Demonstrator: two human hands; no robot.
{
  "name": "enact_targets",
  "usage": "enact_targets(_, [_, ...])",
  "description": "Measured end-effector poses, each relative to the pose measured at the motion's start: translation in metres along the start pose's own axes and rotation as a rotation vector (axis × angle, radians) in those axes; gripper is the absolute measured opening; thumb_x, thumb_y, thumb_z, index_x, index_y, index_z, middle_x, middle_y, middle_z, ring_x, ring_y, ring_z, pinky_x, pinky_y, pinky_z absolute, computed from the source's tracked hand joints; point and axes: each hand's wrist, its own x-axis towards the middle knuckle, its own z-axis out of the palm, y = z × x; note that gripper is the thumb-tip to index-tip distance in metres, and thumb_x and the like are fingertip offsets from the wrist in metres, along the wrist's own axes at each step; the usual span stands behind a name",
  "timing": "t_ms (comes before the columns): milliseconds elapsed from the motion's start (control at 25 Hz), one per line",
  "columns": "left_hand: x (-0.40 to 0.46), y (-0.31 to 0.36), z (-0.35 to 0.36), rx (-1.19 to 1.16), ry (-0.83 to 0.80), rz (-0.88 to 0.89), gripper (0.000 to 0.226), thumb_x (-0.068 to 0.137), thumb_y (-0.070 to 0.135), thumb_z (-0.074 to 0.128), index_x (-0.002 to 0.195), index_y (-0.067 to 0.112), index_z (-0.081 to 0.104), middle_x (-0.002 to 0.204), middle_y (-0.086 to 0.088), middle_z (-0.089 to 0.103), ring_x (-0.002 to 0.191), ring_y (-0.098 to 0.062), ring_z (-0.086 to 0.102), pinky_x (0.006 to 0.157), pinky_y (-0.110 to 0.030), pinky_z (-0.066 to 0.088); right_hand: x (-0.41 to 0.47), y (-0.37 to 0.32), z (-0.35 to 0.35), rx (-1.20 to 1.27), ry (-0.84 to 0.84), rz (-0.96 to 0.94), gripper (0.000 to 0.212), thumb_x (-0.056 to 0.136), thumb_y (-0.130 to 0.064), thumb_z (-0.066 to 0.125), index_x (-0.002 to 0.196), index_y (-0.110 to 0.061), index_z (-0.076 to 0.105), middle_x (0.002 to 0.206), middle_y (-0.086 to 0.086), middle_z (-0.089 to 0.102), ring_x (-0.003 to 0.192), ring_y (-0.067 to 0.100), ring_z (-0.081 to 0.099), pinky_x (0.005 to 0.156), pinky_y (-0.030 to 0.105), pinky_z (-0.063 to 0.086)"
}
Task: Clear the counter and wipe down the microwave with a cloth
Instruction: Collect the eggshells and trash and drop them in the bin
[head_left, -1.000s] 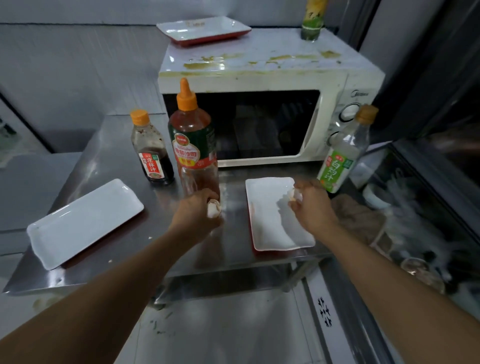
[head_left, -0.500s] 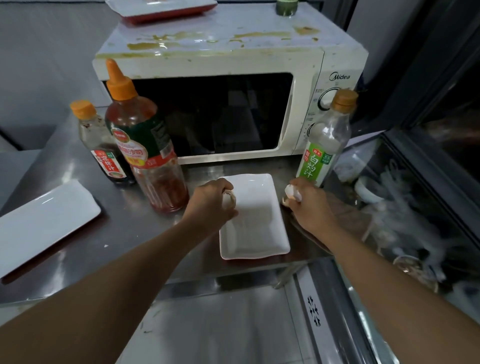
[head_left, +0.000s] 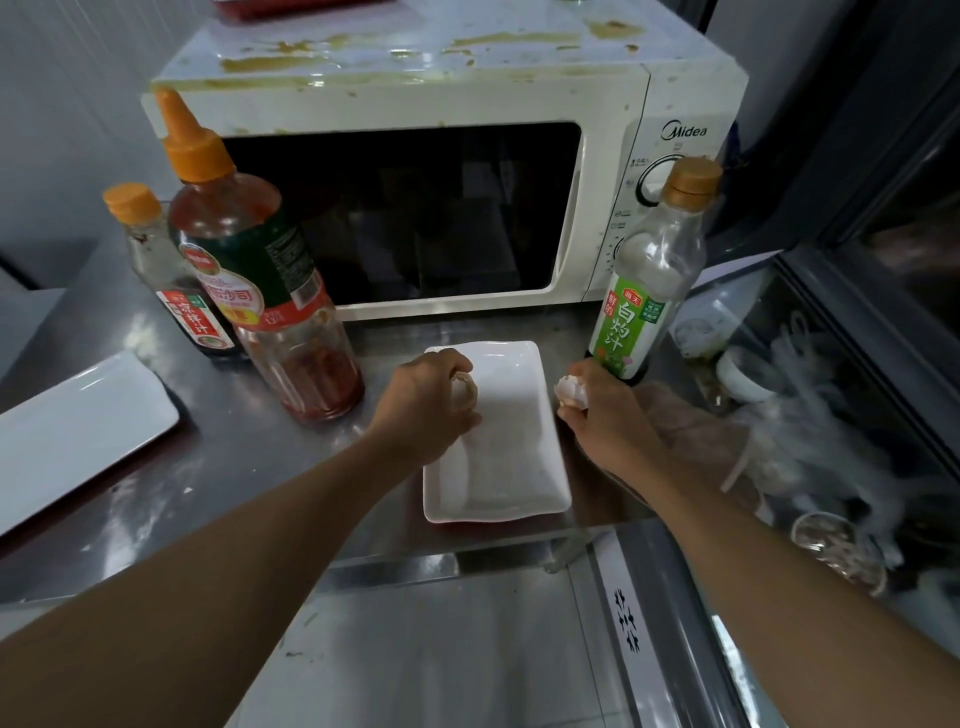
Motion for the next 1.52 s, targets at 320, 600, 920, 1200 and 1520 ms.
enact_targets(320, [-0.001, 0.003, 0.005, 0.003, -0.007, 0.003, 0.053, 0.07, 0.02, 0.08, 0.117, 0.015, 0.056, 0.115, -0.006, 0.063, 0.101, -0.022, 0.058, 0.086, -0.032, 0.05, 0.0, 0.005, 0.006, -0.001, 0.01, -0.014, 0.043, 0.087, -0.016, 0.065, 0.125, -0.016, 0.045, 0.122, 0.005, 0.056, 0.108, 0.02, 0.053, 0.083, 0.024, 0.037])
enact_targets(600, [-0.002, 0.003, 0.006, 0.004, -0.011, 0.003, 0.054, 0.07, 0.02, 0.08, 0.118, 0.015, 0.056, 0.115, -0.006, 0.062, 0.101, -0.022, 0.058, 0.085, -0.033, 0.05, 0.0, 0.008, 0.008, -0.029, 0.033, -0.04, 0.045, 0.086, -0.012, 0.065, 0.125, -0.016, 0.045, 0.127, 0.006, 0.054, 0.116, 0.022, 0.052, 0.088, 0.023, 0.035])
enact_targets(920, [-0.004, 0.003, 0.004, 0.013, -0.014, 0.012, 0.054, 0.07, 0.02, 0.08, 0.118, 0.013, 0.056, 0.116, -0.006, 0.063, 0.103, -0.022, 0.058, 0.086, -0.03, 0.048, -0.003, 0.0, 0.002, -0.001, 0.059, -0.041, 0.041, 0.087, -0.011, 0.063, 0.126, -0.014, 0.048, 0.128, 0.007, 0.054, 0.117, 0.022, 0.05, 0.088, 0.022, 0.033])
enact_targets(1200, [-0.011, 0.018, -0.019, 0.019, -0.005, -0.01, 0.054, 0.071, 0.022, 0.08, 0.119, 0.015, 0.055, 0.116, -0.005, 0.062, 0.103, -0.02, 0.058, 0.082, -0.025, 0.046, -0.021, -0.024, -0.031, -0.035, 0.089, -0.139, 0.03, 0.09, -0.016, 0.06, 0.119, -0.014, 0.052, 0.115, 0.005, 0.057, 0.094, 0.009, 0.044, 0.083, 0.018, 0.032])
enact_targets(1520, [-0.037, 0.051, -0.069, 0.01, 0.046, 0.02, 0.049, 0.07, 0.024, 0.08, 0.113, 0.02, 0.058, 0.112, -0.001, 0.063, 0.098, -0.016, 0.058, 0.08, -0.025, 0.047, -0.052, -0.066, -0.085, -0.006, 0.099, -0.239, 0.029, 0.088, -0.01, 0.061, 0.115, -0.009, 0.053, 0.109, 0.008, 0.059, 0.091, 0.016, 0.05, 0.078, 0.022, 0.034])
